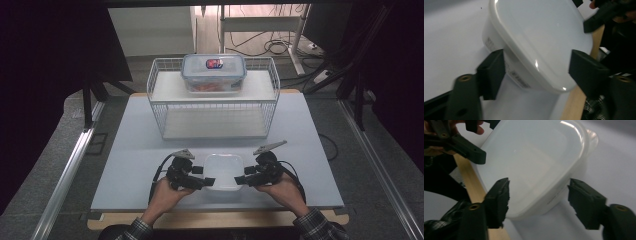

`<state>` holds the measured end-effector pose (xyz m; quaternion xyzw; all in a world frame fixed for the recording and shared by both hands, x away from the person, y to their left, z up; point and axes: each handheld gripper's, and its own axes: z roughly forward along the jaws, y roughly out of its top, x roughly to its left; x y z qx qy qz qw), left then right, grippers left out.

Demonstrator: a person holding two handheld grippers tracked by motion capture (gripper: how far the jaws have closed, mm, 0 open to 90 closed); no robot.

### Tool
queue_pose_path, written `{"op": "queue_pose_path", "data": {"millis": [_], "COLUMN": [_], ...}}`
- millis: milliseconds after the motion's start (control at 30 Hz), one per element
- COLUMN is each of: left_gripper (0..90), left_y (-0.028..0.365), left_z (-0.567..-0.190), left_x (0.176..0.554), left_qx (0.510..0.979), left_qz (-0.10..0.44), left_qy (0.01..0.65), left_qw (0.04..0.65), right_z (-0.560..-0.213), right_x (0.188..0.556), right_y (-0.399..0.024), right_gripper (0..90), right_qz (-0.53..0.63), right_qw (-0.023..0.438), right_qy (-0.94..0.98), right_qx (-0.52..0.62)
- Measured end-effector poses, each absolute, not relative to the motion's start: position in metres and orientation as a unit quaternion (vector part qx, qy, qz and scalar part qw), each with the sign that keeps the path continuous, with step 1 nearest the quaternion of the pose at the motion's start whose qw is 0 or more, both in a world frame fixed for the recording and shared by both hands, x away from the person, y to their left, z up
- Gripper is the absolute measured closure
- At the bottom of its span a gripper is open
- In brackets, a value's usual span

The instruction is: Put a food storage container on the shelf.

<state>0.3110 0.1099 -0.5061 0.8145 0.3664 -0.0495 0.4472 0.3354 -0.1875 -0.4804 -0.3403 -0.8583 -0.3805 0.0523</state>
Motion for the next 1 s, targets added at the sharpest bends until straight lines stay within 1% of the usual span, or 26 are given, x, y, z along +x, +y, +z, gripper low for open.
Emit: {"op": "queue_pose_path", "data": {"millis": [33,67,100,133,233,267,333,467,500,533,700,1000], "left_gripper": [31.7,37.5,46.9,54.4,59.1,64.7,70.5,73.6,75.5,78.9,78.9,78.8], "left_y": [0.113,0.117,0.120,0.122,0.123,0.124,0.126,0.126,0.126,0.126,0.122,0.123], "left_z": [-0.505,-0.504,-0.502,-0.500,-0.499,-0.498,-0.496,-0.496,-0.496,-0.496,-0.496,-0.484], "left_x": [0.309,0.307,0.304,0.304,0.304,0.304,0.303,0.303,0.302,0.301,0.299,0.297], "left_qx": [0.813,0.809,0.806,0.808,0.802,0.800,0.792,0.783,0.780,0.781,0.778,0.779], "left_qz": [-0.052,-0.046,-0.036,-0.038,-0.038,-0.034,-0.027,-0.019,-0.013,-0.007,0.007,0.030], "left_qy": [0.366,0.366,0.365,0.367,0.376,0.378,0.386,0.400,0.406,0.406,0.420,0.417], "left_qw": [0.450,0.457,0.464,0.459,0.463,0.465,0.472,0.476,0.476,0.474,0.466,0.468], "right_z": [-0.480,-0.477,-0.475,-0.473,-0.472,-0.470,-0.469,-0.467,-0.467,-0.467,-0.467,-0.456], "right_x": [0.335,0.334,0.332,0.332,0.329,0.329,0.329,0.327,0.327,0.325,0.324,0.323], "right_y": [-0.188,-0.191,-0.193,-0.193,-0.195,-0.198,-0.200,-0.199,-0.199,-0.197,-0.195,-0.195], "right_gripper": [43.7,49.9,53.4,55.6,61.1,68.2,73.8,76.3,78.1,79.9,79.8,79.9], "right_qz": [-0.381,-0.384,-0.386,-0.384,-0.391,-0.400,-0.407,-0.405,-0.406,-0.404,-0.413,-0.448], "right_qw": [0.052,0.049,0.041,0.041,0.041,0.044,0.043,0.030,0.024,0.005,-0.017,-0.044], "right_qy": [-0.858,-0.856,-0.855,-0.855,-0.846,-0.839,-0.834,-0.835,-0.834,-0.837,-0.833,-0.825], "right_qx": [-0.340,-0.342,-0.343,-0.346,-0.359,-0.366,-0.370,-0.371,-0.373,-0.369,-0.368,-0.342]}}
